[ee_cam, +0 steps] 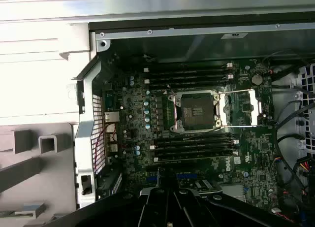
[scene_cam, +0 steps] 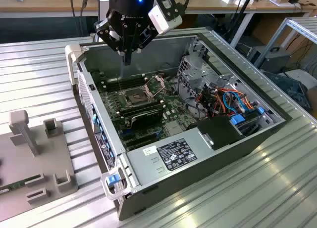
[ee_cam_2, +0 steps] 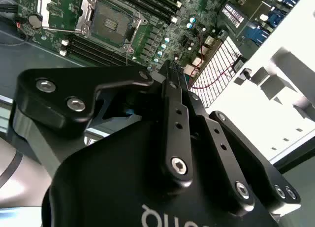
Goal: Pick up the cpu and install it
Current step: 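Reach for the cpu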
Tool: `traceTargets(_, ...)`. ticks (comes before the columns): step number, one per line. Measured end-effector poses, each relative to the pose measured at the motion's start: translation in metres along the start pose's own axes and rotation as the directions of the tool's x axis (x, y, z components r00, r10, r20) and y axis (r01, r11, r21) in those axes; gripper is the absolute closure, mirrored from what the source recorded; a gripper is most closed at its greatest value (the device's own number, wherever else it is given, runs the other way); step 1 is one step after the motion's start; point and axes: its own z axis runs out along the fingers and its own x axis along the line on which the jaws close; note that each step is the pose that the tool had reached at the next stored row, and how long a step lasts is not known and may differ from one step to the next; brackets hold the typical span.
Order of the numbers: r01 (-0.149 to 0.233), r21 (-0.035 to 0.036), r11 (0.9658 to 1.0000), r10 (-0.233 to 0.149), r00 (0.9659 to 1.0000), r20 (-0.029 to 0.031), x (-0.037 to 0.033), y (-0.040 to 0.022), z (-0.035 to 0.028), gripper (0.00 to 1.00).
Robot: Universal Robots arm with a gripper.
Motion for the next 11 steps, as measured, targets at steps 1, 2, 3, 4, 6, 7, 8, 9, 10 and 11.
traceTargets(1, 0.0, 0.0, 1.0, 0.0, 1.0, 0.0, 0.0, 0.0, 0.0001, 0.89)
traceTargets(2, 0.0, 0.0, 1.0, 0.0, 1.0, 0.0, 0.0, 0.0, 0.0002, 0.89)
traceTargets(3, 0.0, 0.0, 1.0, 0.0, 1.0, 0.0, 0.0, 0.0, 0.0003, 0.89)
traceTargets(4, 0.0, 0.0, 1.0, 0.0, 1.0, 0.0, 0.0, 0.0, 0.0003, 0.89)
traceTargets(6, 0.0, -0.0001, 1.0, 0.0, 1.0, 0.0001, 0.0004, 0.0, 0.0004, 0.89)
traceTargets(7, 0.0, -0.0002, 1.0, 0.0, 1.0, 0.0002, 0.0008, 0.0, 0.0005, 0.89)
traceTargets(8, 0.0, -0.0002, 1.0, 0.0, 1.0, 0.0001, 0.0011, -0.0001, 0.0005, 0.89)
traceTargets(9, 0.0, -0.0001, 1.0, 0.0, 1.0, 0.0, 0.0016, -0.0001, 0.0004, 0.89)
traceTargets(10, 0.0, -0.0001, 1.0, 0.0, 1.0, 0.0001, 0.0023, -0.0002, 0.0004, 0.89)
traceTargets(11, 0.0, -0.0001, 1.0, 0.0, 1.0, 0.0001, 0.0028, -0.0002, 0.0004, 0.89)
